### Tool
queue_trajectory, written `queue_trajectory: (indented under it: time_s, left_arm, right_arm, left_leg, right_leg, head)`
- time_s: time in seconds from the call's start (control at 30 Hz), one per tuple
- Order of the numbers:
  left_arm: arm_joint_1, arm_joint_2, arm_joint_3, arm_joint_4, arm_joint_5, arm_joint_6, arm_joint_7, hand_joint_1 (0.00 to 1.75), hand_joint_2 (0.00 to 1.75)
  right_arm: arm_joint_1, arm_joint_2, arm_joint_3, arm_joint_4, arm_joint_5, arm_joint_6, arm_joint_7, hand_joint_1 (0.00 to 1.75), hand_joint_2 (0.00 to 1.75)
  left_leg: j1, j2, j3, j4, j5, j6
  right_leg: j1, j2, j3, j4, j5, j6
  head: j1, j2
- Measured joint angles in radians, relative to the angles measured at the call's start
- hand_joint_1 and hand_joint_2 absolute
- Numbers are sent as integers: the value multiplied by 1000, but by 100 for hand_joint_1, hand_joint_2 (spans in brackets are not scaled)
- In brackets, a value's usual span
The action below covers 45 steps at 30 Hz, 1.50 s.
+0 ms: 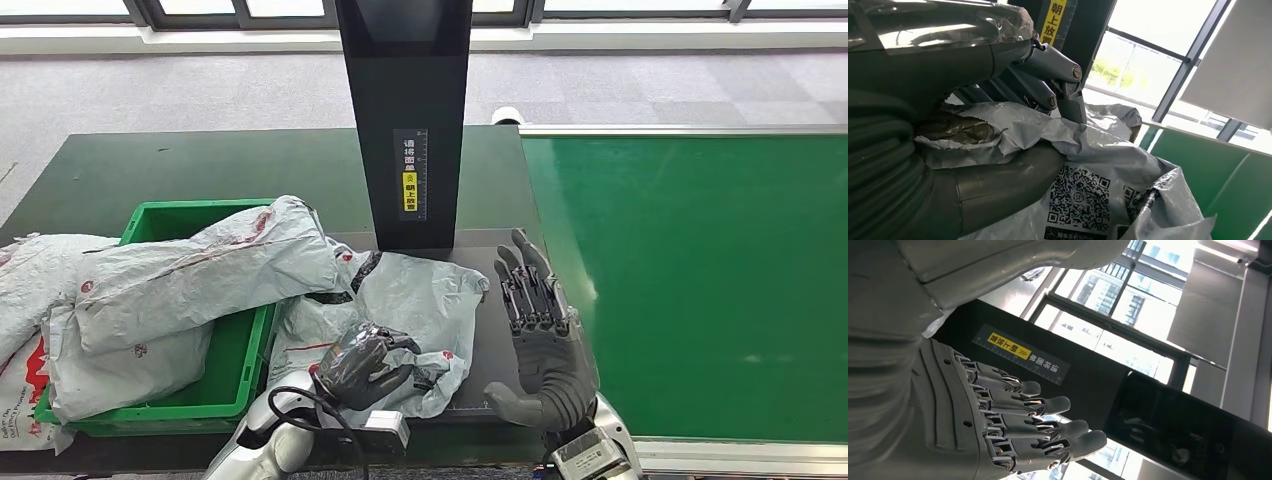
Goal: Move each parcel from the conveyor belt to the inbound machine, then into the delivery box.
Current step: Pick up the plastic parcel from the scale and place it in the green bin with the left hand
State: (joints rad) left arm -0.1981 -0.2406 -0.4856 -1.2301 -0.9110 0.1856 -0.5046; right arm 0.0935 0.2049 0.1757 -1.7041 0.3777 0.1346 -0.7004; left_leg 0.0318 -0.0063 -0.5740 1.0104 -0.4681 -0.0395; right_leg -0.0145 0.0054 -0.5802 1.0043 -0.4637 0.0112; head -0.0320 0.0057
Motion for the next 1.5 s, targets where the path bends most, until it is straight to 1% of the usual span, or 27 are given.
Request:
queue_trajectory:
  time_s: [0.2, 0.27, 0.33, 0.4, 0.5, 0.57, 0.67, 0.9, 1.0, 1.07, 1.2, 1.27, 1.37, 1.5]
  left_arm:
    - [13, 4, 0, -36, 11, 32, -17, 175, 175]
    - [27, 5, 1, -61, 52, 62, -46, 175, 175]
    - [51, 5, 8, -117, 140, 104, -98, 175, 175]
    - [83, 5, 24, -205, 244, 135, -150, 175, 175]
    - [128, 8, 58, -345, 344, 163, -188, 175, 175]
    - [147, 10, 74, -411, 361, 167, -193, 175, 175]
    - [165, 12, 86, -470, 365, 167, -194, 175, 175]
    - [180, 14, 92, -520, 367, 179, -195, 175, 175]
    - [181, 18, 92, -536, 383, 224, -195, 175, 175]
    - [184, 24, 92, -552, 395, 270, -196, 175, 175]
    - [196, 48, 92, -609, 428, 424, -196, 175, 175]
    - [200, 57, 95, -642, 446, 480, -196, 175, 175]
    - [201, 60, 124, -696, 461, 509, -196, 175, 175]
    - [188, 55, 194, -765, 470, 511, -196, 175, 175]
  right_arm:
    - [-6, 0, -4, 0, -6, 3, 0, 0, 175]
    - [-13, 0, -5, 0, -12, 2, 0, 0, 175]
    - [-21, 0, -6, 0, -19, 0, 0, 0, 175]
    - [-25, 0, -6, 0, -22, 0, 0, 0, 175]
    - [-25, 0, -6, 0, -23, 0, 0, 0, 175]
    - [-26, 0, -6, 0, -23, 0, 0, 0, 175]
    - [-26, 0, -6, 0, -23, -1, 0, 0, 175]
    - [-26, 0, -6, 0, -23, -1, 0, 0, 175]
    - [-25, 0, -6, 0, -24, -2, 0, 0, 175]
    - [-25, 0, -6, 0, -26, -5, 0, 0, 175]
    - [-26, 0, -6, 0, -35, -20, 0, 0, 175]
    - [-27, 0, -6, 0, -42, -26, 0, 0, 175]
    - [-32, 0, -5, 2, -59, -38, 0, 0, 175]
    - [-44, -4, 2, 13, -82, -55, 0, 0, 175]
  left_leg:
    - [0, 0, 0, 0, 0, 0]
    - [0, 0, 0, 0, 0, 0]
    - [0, 0, -1, 0, 0, 0]
    - [0, 0, -1, 0, 0, 0]
    - [0, 0, -1, 0, 0, 0]
    - [0, -1, -1, 0, 0, 0]
    - [0, -1, -1, 0, 0, 0]
    - [0, -1, -1, 0, 0, 0]
    - [0, -1, -1, 0, 0, 0]
    - [0, -1, -1, 0, 0, 0]
    - [0, -1, -1, 0, 0, 0]
    - [0, -1, -2, 0, 0, 0]
    - [0, -1, -2, 0, 0, 0]
    - [0, -1, -2, 0, 1, 0]
  right_leg:
    - [0, 0, 0, 0, 0, 0]
    - [0, 0, 0, 0, 0, 0]
    - [0, 0, 0, 0, 0, 0]
    - [0, 0, 0, 0, 0, 0]
    - [0, 0, 0, 0, 0, 0]
    - [0, -1, 0, 0, -1, 0]
    - [0, -1, 0, 0, -1, 0]
    - [0, -1, 0, 0, 0, 0]
    - [0, -1, 0, 0, 0, 0]
    - [0, -1, 0, 0, 0, 0]
    - [0, 0, 0, 0, 0, 0]
    - [0, -1, 0, 0, -1, 0]
    - [0, -1, 0, 0, -1, 0]
    - [0, -1, 0, 0, 0, 0]
  head:
    - [0, 0]
    - [0, 0]
    - [0, 0]
    - [0, 0]
    - [0, 0]
    - [0, 0]
    - [0, 0]
    - [0, 0]
    - [0, 0]
    - [0, 0]
    - [0, 0]
    - [0, 0]
    - [0, 0]
    - [0, 0]
